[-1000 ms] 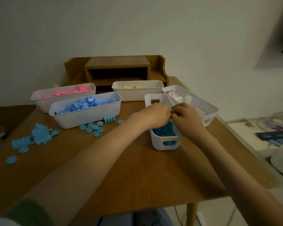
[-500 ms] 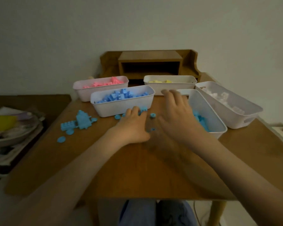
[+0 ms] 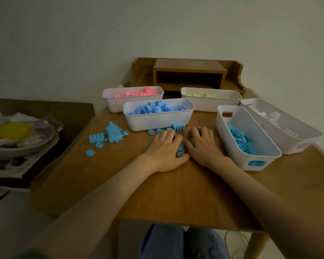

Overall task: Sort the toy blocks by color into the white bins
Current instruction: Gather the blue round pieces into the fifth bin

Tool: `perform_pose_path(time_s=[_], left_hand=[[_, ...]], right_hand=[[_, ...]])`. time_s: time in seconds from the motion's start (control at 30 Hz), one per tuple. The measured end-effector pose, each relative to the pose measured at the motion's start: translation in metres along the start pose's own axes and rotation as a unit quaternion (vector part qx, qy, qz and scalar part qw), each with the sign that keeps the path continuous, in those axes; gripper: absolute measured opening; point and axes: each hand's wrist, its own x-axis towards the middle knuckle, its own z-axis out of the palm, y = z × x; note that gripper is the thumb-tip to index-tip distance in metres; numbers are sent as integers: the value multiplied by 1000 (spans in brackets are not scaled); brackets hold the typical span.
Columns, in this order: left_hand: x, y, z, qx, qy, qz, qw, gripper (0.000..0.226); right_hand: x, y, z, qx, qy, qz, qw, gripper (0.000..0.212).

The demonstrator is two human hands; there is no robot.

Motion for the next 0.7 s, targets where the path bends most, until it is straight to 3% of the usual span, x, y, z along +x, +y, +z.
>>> perform_pose_path(time_s=[0.1,0.2,0.3,0.43,0.53,0.7], left_hand=[[-1,1,1,-45,26,30,998,31],[-1,3,-2,-51,34,18,998,28],[-3,7,-4,-34,31,-16,999,30],[-8,11,-8,-36,56,-65,996,30],[-12,16,-9,-5,61,-92,994,33],[-16,24,-6,64,67,-126,988,32]], right_hand=[[0,-1,1,-45,40,-83,995,26],[1,-4,2,-31,40,-158,986,18],[3,-5,1,9,39,-115,993,18],[7,-9,-2,-61,-5,-91,994,39],[9,-16,-12,-90,-63,-80,991,34],[1,-18,-22,-102,-87,-85,987,32]])
